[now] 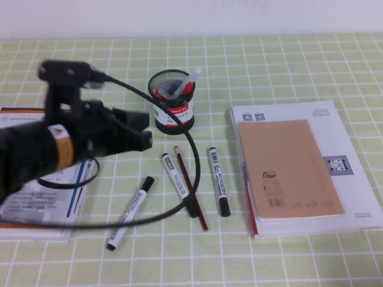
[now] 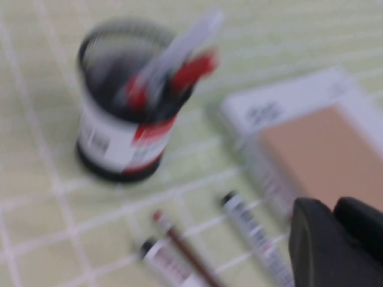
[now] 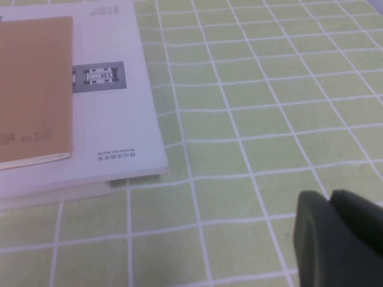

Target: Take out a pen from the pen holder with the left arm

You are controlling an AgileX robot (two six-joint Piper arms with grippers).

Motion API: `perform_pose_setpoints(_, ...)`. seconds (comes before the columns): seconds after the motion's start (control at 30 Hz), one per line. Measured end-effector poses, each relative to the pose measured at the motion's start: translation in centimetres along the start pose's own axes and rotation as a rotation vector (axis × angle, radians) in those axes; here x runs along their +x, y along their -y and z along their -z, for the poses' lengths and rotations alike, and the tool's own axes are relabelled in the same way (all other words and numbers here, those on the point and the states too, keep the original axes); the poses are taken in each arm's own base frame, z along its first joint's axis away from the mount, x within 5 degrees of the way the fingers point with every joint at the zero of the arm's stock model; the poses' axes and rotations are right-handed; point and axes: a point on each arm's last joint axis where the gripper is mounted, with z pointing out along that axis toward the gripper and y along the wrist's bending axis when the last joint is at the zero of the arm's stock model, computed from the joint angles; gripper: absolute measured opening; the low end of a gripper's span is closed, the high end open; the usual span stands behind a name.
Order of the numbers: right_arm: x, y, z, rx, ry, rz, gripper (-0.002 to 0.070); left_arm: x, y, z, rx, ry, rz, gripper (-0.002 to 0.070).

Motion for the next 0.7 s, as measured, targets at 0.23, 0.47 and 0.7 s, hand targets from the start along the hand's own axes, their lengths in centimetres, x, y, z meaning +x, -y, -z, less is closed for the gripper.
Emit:
perform_pose_setpoints(0.23,0.0,0.0,0.0,0.000,0.000,0.000,-0.0013,-3.1,3.3,7.1,0.137,0.202,-0.108,0.0003)
perform_pose_setpoints(0.47,0.0,0.0,0.0,0.000,0.000,0.000,-0.0013,-3.8,4.3,10.0,0.155,0.286,-0.158,0.0000)
perform_pose_setpoints(0.7,0.0,0.0,0.0,0.000,-0.002,0.000,-0.0013,-3.4,3.2,10.6,0.047,0.326,-0.016,0.0000)
